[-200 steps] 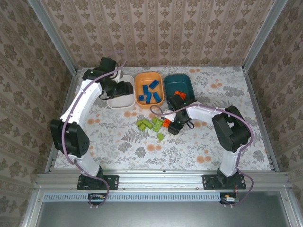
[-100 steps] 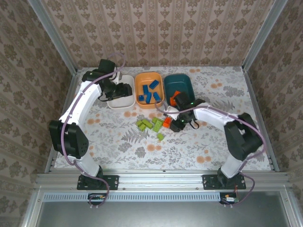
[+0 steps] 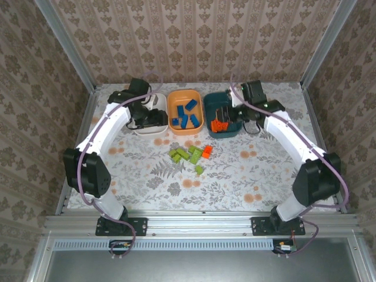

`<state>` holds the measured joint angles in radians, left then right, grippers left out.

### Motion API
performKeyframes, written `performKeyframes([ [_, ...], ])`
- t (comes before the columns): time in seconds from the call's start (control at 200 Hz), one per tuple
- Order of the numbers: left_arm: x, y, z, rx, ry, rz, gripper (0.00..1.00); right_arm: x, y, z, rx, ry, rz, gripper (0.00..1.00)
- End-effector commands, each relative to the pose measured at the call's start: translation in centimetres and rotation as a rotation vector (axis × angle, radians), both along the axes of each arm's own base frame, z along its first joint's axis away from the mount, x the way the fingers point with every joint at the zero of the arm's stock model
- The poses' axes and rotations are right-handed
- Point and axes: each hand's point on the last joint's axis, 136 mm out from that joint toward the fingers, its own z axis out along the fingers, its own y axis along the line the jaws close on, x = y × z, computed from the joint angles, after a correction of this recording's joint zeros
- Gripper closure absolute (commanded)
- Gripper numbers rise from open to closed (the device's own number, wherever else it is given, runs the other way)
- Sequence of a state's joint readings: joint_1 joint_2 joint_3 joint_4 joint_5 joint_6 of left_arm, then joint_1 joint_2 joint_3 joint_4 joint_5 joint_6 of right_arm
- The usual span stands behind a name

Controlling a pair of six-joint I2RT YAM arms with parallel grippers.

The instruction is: Sort the legos into containers by color

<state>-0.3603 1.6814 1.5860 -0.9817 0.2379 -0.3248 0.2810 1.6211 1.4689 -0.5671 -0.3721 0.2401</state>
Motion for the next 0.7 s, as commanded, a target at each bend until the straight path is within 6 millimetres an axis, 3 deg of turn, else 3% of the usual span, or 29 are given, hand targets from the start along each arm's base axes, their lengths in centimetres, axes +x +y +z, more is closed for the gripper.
performKeyframes([
  [0.0,-1.3,-0.1,0.9,0.023,-0.023,-0.042,0.31,3.0,-1.2,-1.6,0.035,0.16,-0.231,0.64],
  [0.15,-2.4,-0.6,0.8,0.033,-0.02,-0.056,0.31,7.6,-1.5,-4.2,0.072,0.265,-0.395,0.65],
  [0.315,-4.5,-1.2,0.0,0.08,-0.009,-0.104,0.31,11.7,-2.5,-7.3,0.072,0.264,-0.556,0.65],
  [0.49,-6.6,-1.5,-1.1,0.092,0.011,-0.137,0.3,14.3,-3.4,-10.9,0.027,0.29,-0.621,0.65],
  [0.695,-7.4,-1.2,-1.6,0.081,0.023,-0.106,0.29,16.1,-4.0,-14.4,0.0,0.345,-0.631,0.62],
])
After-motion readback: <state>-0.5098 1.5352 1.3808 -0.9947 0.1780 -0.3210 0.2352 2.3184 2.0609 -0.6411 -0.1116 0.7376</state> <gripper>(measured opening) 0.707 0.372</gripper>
